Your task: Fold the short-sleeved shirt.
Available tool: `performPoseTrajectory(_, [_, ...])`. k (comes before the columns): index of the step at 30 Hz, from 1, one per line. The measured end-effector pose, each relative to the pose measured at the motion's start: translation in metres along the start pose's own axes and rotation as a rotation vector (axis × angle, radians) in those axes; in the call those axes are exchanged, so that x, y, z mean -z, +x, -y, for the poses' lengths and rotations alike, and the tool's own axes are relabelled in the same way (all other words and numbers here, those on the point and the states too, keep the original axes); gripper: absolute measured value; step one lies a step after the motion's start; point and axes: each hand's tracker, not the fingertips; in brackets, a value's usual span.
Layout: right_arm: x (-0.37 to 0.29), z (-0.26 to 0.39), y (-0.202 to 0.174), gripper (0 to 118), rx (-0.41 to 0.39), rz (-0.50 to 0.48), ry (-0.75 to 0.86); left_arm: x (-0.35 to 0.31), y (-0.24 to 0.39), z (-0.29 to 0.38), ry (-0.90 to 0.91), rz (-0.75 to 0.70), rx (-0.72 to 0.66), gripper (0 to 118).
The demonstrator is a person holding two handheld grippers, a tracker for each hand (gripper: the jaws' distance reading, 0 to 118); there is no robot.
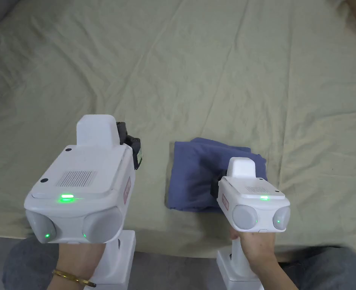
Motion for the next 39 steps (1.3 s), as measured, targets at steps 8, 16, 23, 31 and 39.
performPoseTrajectory(8, [-0.002,-0.002,0.003,0,0.003,-0.011,0.0,0.053,-0.026,-0.03,-0.253,0.394,-0.243,118])
performPoseTrajectory(16, [-0.005,-0.003,0.008,0,0.014,-0.028,-0.003,0.175,-0.072,0.012,-0.762,0.734,-0.56,118])
performPoseTrajectory(23, [-0.004,-0.003,0.01,0,0.027,-0.034,-0.009,0.205,-0.053,0.054,-0.866,0.808,-0.592,108])
performPoseTrajectory(31, [-0.013,-0.012,0.021,0,0.086,-0.074,-0.025,0.219,-0.036,0.08,-0.936,0.798,-0.611,32])
performPoseTrajectory(39, [-0.113,-0.051,0.066,0,0.087,-0.032,0.216,0.193,-0.009,0.041,-0.95,0.683,-0.548,18])
